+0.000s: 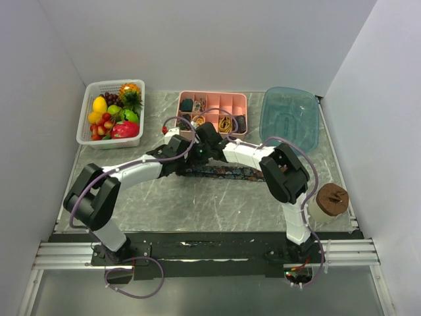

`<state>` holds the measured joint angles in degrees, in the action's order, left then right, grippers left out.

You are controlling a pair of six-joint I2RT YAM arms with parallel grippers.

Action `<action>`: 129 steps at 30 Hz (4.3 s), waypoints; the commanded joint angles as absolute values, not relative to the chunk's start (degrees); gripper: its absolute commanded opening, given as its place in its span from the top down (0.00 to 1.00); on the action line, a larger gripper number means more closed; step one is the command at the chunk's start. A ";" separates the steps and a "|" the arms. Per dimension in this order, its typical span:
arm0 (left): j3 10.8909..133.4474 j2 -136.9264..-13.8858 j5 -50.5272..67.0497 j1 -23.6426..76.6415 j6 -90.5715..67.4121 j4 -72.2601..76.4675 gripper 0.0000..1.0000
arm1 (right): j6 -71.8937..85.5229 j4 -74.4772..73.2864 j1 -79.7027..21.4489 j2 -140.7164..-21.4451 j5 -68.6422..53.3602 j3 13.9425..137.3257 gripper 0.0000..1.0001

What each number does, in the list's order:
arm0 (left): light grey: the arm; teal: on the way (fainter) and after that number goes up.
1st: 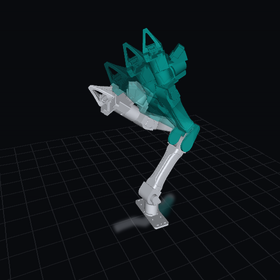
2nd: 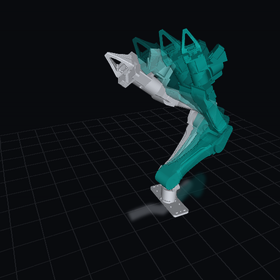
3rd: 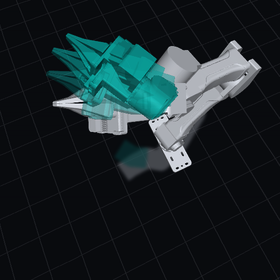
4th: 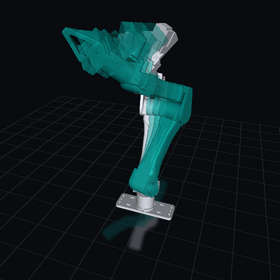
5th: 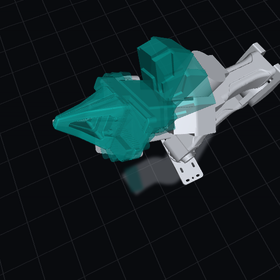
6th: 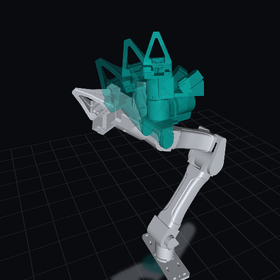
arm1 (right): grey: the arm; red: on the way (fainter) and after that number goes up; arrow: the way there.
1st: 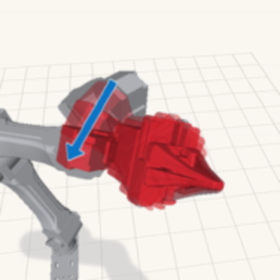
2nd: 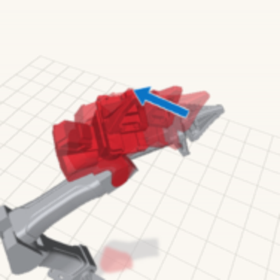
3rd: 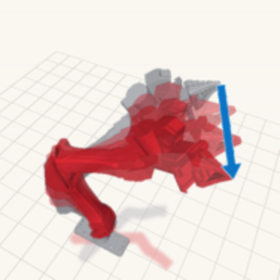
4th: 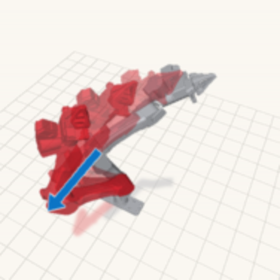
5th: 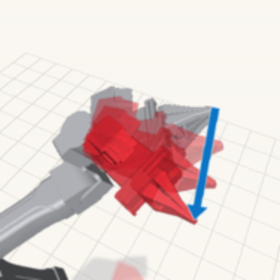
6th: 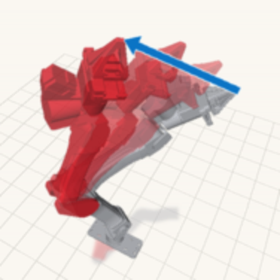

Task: Roll the ties
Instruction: Roll the tie at the center of the board.

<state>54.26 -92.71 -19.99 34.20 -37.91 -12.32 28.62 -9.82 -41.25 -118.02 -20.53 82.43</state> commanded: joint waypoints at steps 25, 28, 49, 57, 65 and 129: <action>58.28 -96.07 -30.77 44.38 -34.98 -14.08 0.50 | 27.69 -7.29 -37.18 -109.60 -20.39 76.03 1.00; 56.08 -94.05 -28.48 44.38 -34.28 -10.65 0.50 | 27.69 -7.12 -37.18 -109.25 -20.39 75.76 1.00; 55.46 -91.23 -23.03 44.21 -34.36 -4.83 0.37 | 26.98 -6.42 -35.86 -105.64 -21.18 72.86 1.00; 51.68 -83.33 -20.31 41.05 -36.12 -3.16 0.27 | 27.16 -5.10 -36.12 -106.00 -23.47 72.95 1.00; 44.14 -75.33 -10.67 31.04 -37.88 -1.68 0.25 | 26.11 -7.64 -39.02 -108.45 -22.15 76.64 1.00; 27.51 -97.65 23.73 15.64 -48.08 47.99 0.64 | 24.26 -16.09 -40.52 -122.69 -16.08 87.54 1.00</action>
